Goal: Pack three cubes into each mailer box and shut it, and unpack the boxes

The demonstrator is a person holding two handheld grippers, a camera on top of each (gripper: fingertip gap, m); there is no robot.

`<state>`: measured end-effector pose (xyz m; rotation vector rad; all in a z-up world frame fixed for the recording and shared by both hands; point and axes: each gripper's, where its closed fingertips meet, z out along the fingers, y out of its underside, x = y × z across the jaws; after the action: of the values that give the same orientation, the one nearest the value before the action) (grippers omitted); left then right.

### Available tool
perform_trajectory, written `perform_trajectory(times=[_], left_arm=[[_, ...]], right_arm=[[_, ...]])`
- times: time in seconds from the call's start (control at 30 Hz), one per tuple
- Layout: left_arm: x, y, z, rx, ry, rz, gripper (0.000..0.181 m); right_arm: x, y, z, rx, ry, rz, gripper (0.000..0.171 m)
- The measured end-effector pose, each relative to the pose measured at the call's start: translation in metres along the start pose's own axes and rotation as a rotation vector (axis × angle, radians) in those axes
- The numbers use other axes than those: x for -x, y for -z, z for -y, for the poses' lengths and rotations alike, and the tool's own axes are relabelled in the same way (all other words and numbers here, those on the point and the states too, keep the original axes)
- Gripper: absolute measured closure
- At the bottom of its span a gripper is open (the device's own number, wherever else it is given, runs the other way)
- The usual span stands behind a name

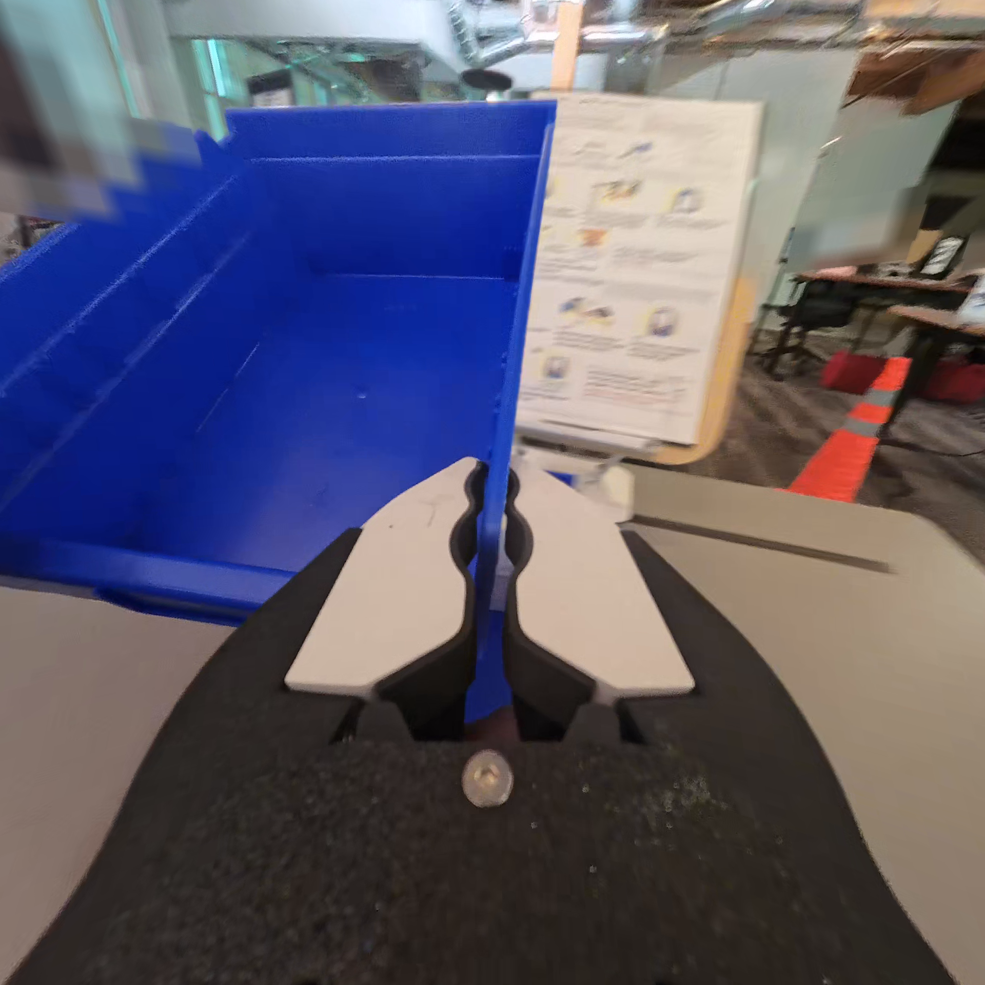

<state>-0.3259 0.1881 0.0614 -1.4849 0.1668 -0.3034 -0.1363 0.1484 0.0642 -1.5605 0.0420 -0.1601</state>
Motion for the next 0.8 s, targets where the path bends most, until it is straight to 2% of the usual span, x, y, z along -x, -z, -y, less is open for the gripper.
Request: perform_trajectory(times=[0.1,0.17,0.3,0.4,0.5,0.63,0.73,0.8], left_arm=[[-0.100,-0.027,-0.009,0.032,-0.018,-0.134,0.181],[-0.169,-0.040,-0.032,0.095,-0.005,-0.193,0.180],[-0.300,-0.045,-0.094,0.221,-0.063,-0.283,0.179],[-0.368,-0.039,-0.141,0.312,-0.106,-0.320,0.178],[-0.406,-0.034,-0.179,0.387,-0.108,-0.349,0.178],[-0.420,-0.031,-0.214,0.444,-0.079,-0.374,0.176],[-0.426,-0.026,-0.216,0.439,-0.089,-0.421,0.169],[-0.426,-0.017,-0.209,0.468,-0.040,-0.491,0.160]], right_arm=[[-0.101,0.011,0.000,0.029,-0.004,-0.086,0.167],[-0.168,0.016,-0.020,0.087,-0.035,-0.101,0.166],[-0.295,0.041,-0.109,0.298,-0.119,-0.180,0.166],[-0.357,0.059,-0.172,0.403,-0.211,-0.166,0.166],[-0.396,0.070,-0.204,0.464,-0.215,-0.165,0.167],[-0.417,0.061,-0.222,0.470,-0.186,-0.177,0.166],[-0.421,0.056,-0.224,0.460,-0.208,-0.195,0.166],[-0.426,0.058,-0.219,0.449,-0.198,-0.228,0.156]])
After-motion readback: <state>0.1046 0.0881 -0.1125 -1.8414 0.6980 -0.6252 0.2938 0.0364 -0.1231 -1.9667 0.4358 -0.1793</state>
